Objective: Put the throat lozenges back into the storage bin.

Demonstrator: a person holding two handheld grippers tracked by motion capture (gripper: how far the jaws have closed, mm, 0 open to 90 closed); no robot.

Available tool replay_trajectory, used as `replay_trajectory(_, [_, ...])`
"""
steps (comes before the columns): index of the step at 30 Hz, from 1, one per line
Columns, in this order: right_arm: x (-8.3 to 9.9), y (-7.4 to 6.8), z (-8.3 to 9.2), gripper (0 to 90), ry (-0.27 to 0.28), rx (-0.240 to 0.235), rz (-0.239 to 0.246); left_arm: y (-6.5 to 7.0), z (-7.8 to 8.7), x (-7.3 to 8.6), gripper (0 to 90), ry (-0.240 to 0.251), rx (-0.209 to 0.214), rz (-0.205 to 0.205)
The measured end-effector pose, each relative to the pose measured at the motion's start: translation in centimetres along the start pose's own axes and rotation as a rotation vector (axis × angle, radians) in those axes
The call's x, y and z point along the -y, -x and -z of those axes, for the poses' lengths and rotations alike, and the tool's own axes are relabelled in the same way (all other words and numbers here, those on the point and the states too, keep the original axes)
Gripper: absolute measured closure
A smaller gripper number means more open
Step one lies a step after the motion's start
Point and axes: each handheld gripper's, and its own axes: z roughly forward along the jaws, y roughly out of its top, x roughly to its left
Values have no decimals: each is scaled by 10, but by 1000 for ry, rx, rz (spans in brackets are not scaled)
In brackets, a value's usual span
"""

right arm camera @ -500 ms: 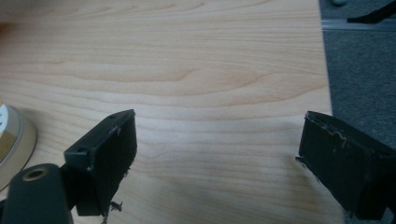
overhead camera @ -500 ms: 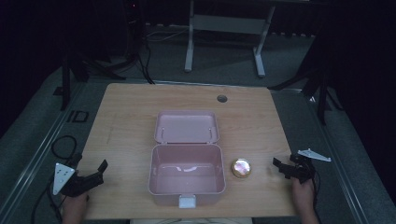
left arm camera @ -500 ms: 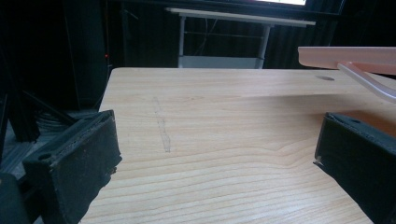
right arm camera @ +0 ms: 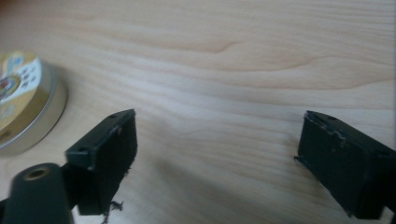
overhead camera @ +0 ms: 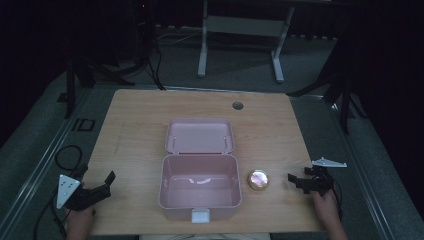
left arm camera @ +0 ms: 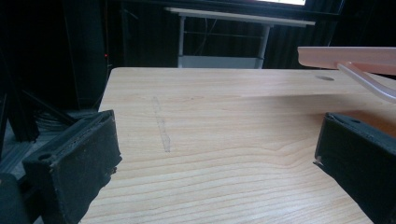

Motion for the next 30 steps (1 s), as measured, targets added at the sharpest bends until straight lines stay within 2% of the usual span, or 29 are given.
replay_trajectory(1, [-3,-3,1,114,-39,-1,30,0,0,0,3,0,-1,0])
replay_trajectory(3, [-5,-5,2,114,-48,5,47,0,0,0,4,0,0,-1])
replay_trajectory(5, [-9,-8,3,114,-96,22,81,0,0,0,4,-1,0,-2])
replay_trajectory(6, [-13,-10,4,113,-162,34,120,0,0,0,4,0,1,-4])
replay_trajectory(8, [-17,-12,5,113,-221,36,148,0,0,0,4,0,1,-4])
replay_trajectory(9, [-17,-12,5,113,-221,36,148,0,0,0,4,0,1,-4])
replay_trajectory(10, [-20,-14,7,113,-277,43,177,0,0,0,4,0,2,-4])
replay_trajectory(11, [-20,-14,7,113,-277,43,177,0,0,0,4,0,1,-3])
replay_trajectory(12, [-22,-14,9,113,-305,39,191,0,0,0,4,1,2,-3])
replay_trajectory(13, [-26,-16,12,114,-356,42,216,0,0,0,4,0,2,-3])
replay_trajectory(14, [-26,-16,12,114,-356,42,216,0,0,0,4,0,2,-3])
replay_trajectory(15, [-30,-18,15,114,-413,41,238,0,0,0,4,0,2,-3])
replay_trajectory(16, [-30,-18,15,114,-413,41,238,0,0,0,4,0,2,-4])
replay_trajectory(17, [-33,-21,18,113,-470,38,273,0,0,0,4,0,2,-4])
replay_trajectory(19, [-33,-21,18,113,-470,38,273,0,0,0,4,0,1,-4])
replay_trajectory(20, [-37,-25,23,109,-566,14,297,0,0,0,4,-2,1,-6])
replay_trajectory(21, [-38,-27,24,109,-598,9,300,0,0,0,3,0,1,-5])
replay_trajectory(22, [-38,-27,24,109,-598,9,300,0,0,0,3,0,1,-5])
replay_trajectory(25, [-38,-32,27,109,-694,-3,352,0,0,0,4,-1,1,-3])
replay_trajectory(26, [-38,-34,28,109,-721,-12,355,0,0,0,4,-1,1,-3])
replay_trajectory(27, [-36,-36,29,109,-780,-33,373,0,0,0,4,-1,1,-3])
replay_trajectory(28, [-36,-36,29,109,-780,-33,373,0,0,0,4,-1,0,-3])
replay_trajectory(30, [-34,-38,28,109,-844,-37,385,0,0,0,4,-1,1,-2])
